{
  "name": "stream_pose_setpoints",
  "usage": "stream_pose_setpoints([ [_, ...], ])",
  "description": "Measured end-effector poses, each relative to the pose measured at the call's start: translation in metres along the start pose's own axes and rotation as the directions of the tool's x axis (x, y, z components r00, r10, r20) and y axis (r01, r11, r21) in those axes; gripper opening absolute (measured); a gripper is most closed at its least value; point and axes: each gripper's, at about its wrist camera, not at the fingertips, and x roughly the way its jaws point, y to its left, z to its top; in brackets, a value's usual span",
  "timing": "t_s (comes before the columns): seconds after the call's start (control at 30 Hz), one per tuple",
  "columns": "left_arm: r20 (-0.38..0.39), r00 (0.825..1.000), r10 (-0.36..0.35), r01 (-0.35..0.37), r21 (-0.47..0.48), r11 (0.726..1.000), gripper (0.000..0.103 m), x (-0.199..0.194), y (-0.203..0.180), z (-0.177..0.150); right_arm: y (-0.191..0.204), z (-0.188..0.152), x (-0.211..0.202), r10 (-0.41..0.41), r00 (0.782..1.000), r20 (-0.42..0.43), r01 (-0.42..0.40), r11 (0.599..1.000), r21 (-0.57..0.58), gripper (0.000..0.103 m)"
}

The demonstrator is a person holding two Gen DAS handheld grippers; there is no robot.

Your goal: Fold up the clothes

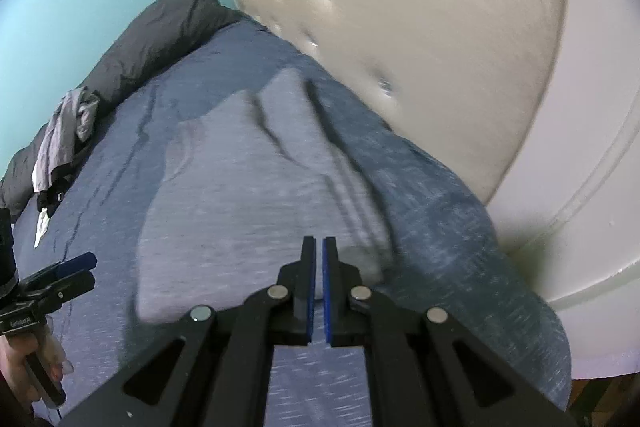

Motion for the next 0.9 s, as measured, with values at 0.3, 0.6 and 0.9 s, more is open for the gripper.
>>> stream_pose_setpoints([
  [0.3,0.042,0.999,0.01,-0.009,-0.014,1.0,0.071,-0.05,0.007,-0.003,0.053,-0.001,-0.028,-0.007,1.0,0.028,0.007,1.0,-0.011,0.001],
  [0.6,0.084,0.996,0.017,-0.016,-0.015,1.0,0.071,-0.105,0.002,-0.014,0.1,-0.023,-0.073,0.008,0.998,0.061,-0.007,1.0,-0.013,0.001],
  [0.9,0.116,0.993,0.029,-0.03,0.005,1.0,0.071,-0.159,-0.011,-0.029,0.13,-0.042,-0.119,0.008,0.994,0.112,-0.003,0.999,-0.044,0.001],
])
